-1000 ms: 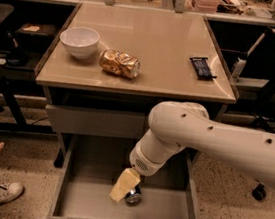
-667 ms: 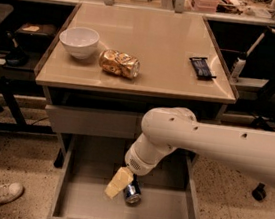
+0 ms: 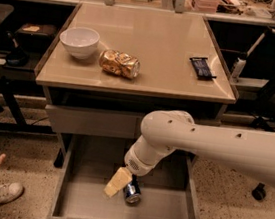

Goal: Pick pepsi can from middle drawer and place on counter

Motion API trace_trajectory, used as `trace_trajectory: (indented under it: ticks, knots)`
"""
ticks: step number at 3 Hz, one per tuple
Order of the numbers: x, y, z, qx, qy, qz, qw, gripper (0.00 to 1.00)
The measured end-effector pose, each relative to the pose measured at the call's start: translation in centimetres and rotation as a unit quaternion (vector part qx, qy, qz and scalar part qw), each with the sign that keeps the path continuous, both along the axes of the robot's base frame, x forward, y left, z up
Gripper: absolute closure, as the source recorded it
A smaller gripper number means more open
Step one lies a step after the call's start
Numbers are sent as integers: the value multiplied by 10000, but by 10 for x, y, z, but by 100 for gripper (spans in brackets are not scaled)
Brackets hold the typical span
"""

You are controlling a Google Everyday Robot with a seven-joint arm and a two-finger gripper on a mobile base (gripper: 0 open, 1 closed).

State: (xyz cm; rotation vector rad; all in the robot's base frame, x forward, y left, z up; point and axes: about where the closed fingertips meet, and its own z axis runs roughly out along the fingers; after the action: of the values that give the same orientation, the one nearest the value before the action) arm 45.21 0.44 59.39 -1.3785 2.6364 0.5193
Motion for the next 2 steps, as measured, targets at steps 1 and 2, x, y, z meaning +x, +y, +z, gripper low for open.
trace_trajectory:
  ticks: [1, 2]
  knots:
    - [23, -1, -31, 106, 32, -445, 9989, 0]
    - [42, -6, -60, 190, 60, -784, 9967, 0]
